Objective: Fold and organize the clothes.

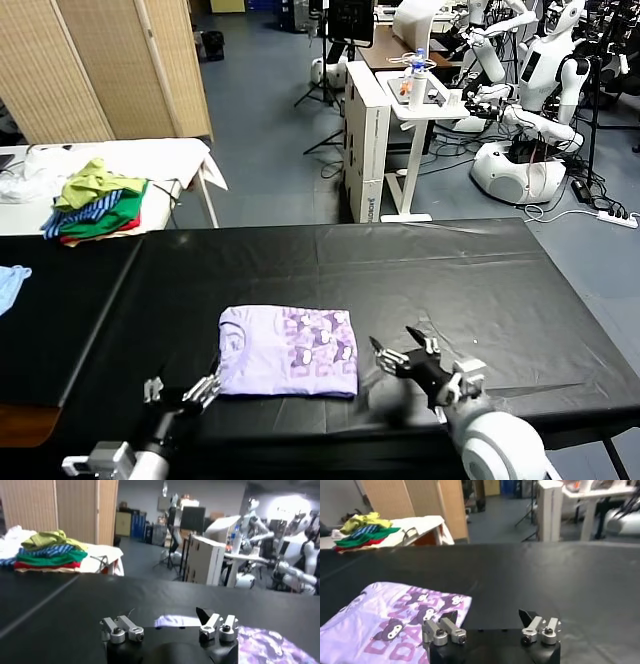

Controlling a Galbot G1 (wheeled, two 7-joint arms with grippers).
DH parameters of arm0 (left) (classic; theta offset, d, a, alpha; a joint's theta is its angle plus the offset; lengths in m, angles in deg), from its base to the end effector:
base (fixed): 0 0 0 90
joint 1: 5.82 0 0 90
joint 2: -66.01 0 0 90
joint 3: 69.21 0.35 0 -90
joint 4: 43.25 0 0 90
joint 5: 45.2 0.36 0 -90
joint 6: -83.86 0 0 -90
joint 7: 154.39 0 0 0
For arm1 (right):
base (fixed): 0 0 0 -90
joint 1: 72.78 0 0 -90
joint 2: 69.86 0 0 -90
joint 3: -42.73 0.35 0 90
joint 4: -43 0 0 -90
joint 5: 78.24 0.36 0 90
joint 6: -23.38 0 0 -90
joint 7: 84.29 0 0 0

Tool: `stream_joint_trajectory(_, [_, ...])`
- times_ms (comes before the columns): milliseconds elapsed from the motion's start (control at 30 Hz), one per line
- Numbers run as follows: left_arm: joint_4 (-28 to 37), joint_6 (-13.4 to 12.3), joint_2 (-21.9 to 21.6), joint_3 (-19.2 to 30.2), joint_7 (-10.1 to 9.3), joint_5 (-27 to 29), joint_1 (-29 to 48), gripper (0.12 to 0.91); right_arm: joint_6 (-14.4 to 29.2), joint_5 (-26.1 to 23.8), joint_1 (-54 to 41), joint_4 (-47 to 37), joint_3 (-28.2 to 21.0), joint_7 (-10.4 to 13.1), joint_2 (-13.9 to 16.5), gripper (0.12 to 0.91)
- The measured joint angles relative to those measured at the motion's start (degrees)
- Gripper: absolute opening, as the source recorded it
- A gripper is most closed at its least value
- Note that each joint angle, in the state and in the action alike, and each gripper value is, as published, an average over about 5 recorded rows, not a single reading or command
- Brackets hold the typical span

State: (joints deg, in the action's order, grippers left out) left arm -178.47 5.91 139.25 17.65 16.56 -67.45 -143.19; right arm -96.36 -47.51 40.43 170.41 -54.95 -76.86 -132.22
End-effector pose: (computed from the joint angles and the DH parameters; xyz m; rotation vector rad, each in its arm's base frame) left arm 0.1079 0.0405 -0.2448 -0.0329 -2.8570 0.1529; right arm 0.2076 -0.0271 -0.2349 0.4230 -2.7046 -0.0612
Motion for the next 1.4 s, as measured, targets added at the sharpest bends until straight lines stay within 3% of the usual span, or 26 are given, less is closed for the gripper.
stream_joint_trajectory(467, [-1.6, -0.4, -0.8, -0.8, 0.04, 0.2, -5.2, 0.907, 10.1, -8.6, 14.6, 7.6, 8.4, -1.8, -2.8, 0.907])
stream_joint_trajectory(733, [-2.0, -1.0, -0.9, -1.1, 0.98, 0.4, -6.9, 0.907, 11.9, -10.7, 20.7, 10.2, 10.7, -2.2, -4.1, 0.907])
stream_joint_trajectory(1033, [-3.7, -0.4, -1.6, -2.5, -0.13, -0.7, -9.0, 0.907, 13.1, -11.1, 26.3, 12.8, 12.5, -0.8, -5.4, 0.907])
stream_joint_trajectory(1400, [-3.9, -0.4, -1.5, -2.6, -0.52, -0.7, -9.8, 0.907, 18.4, -14.9, 32.7, 13.5, 13.7, 1.3, -7.1, 0.907])
